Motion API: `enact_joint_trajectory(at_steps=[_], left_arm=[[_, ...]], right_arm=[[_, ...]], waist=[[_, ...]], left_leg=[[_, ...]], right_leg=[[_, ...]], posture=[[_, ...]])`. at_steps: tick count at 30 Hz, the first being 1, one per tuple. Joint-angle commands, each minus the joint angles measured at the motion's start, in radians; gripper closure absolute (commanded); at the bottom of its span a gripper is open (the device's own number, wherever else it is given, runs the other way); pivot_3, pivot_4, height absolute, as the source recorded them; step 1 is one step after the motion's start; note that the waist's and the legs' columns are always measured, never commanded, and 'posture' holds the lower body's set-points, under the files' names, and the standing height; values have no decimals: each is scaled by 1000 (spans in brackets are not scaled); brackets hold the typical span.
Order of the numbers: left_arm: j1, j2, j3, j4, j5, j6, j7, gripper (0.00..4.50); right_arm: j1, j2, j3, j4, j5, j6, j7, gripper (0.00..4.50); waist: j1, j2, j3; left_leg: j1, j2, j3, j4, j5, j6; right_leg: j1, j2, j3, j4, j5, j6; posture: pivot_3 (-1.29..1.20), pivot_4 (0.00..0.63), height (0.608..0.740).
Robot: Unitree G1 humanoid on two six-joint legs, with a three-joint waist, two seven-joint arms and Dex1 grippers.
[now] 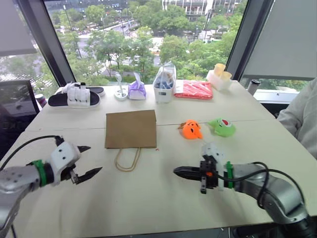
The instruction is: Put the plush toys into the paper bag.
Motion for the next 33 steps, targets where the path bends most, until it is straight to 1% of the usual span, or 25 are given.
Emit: enact_joint_trajectory(at_steps=[1, 4, 6, 9, 11, 16, 23, 24, 25, 26, 29, 32, 33], left_arm=[[-190, -35, -131, 237, 130, -200, -69, 73], [-314, -77, -196, 403, 187, -319, -97, 73], [-375, -101, -225, 496, 221, -390, -100, 73], [-468, -142, -291, 638, 304, -527, -92, 73], [-513, -167, -315, 707, 328, -583, -88, 73], [-566, -217, -329, 803, 337, -652, -78, 73], [-571, -263, -323, 805, 322, -671, -81, 73], [-568, -263, -323, 804, 321, -683, -83, 579], [-566, -264, -321, 800, 316, -688, -88, 802], [-564, -264, -319, 792, 309, -689, -95, 1238], [-563, -259, -316, 781, 294, -688, -113, 2732], [-567, -258, -301, 752, 254, -626, -148, 4268], [-567, -261, -294, 731, 231, -578, -161, 4399]], right_arm=[[0, 53, 41, -46, -28, -27, -53, 4500], [21, 75, 46, -57, -40, -30, -83, 4500], [42, 77, 45, -70, -45, -30, -96, 4500], [71, 79, 26, -93, -44, -25, -125, 4500], [81, 83, 16, -102, -42, -21, -146, 4500], [81, 91, 8, -102, -41, -18, -173, 4500], [78, 95, 10, -97, -43, -21, -187, 4500], [78, 95, 10, -96, -43, -22, -187, 4500], [77, 95, 12, -92, -45, -24, -185, 4500], [76, 95, 14, -89, -46, -26, -184, 4500], [75, 97, 18, -85, -49, -29, -182, 4500], [79, 99, 27, -80, -57, -37, -181, 4500], [80, 101, 30, -77, -61, -40, -181, 4500]], waist=[[1, 0, 0], [-1, -1, -1], [-5, -2, -1], [-3, -2, -1], [-2, -2, -1], [-5, -2, -1], [-4, -2, -1], [-4, -2, -1], [-4, -2, -1], [-4, -2, -1], [-4, -2, -1], [-4, -2, -1], [-5, -2, -1]], left_leg=[[0, 0, 0, 0, 0, 0], [0, -2, -1, 0, 1, -1], [0, -2, -1, 1, 3, -6], [0, -1, 0, 0, 3, -6], [0, -1, 0, 0, 3, -6], [0, -1, 0, 2, 2, -4], [0, -1, 0, 4, 3, -5], [0, -1, 0, 4, 3, -5], [0, -1, 0, 5, 3, -5], [0, -1, 0, 5, 3, -5], [0, -1, 0, 5, 2, -4], [0, -1, 0, 6, 2, -4], [0, -1, 0, 6, 2, -4]], right_leg=[[0, 0, 0, 0, 0, 0], [-1, 0, -1, 0, 1, 0], [0, -1, -1, 0, 1, 2], [-2, 0, -1, 1, 1, 2], [-2, 0, -1, 2, 1, 2], [-1, 0, -1, 3, 2, 3], [0, 0, -1, 4, 2, 3], [0, 0, -1, 4, 2, 3], [0, 0, -1, 4, 2, 3], [0, 0, -1, 4, 2, 4], [0, 1, -1, 4, 2, 4], [0, 1, -1, 5, 2, 4], [0, 1, -1, 5, 2, 4]], posture=[[0, 150, 740], [0, 150, 740], [0, 150, 740], [0, 150, 740], [0, 150, 740], [0, 150, 740], [0, 150, 740], [0, 150, 740], [0, 150, 740], [0, 150, 740], [0, 150, 740], [0, 150, 740], [0, 150, 740]])
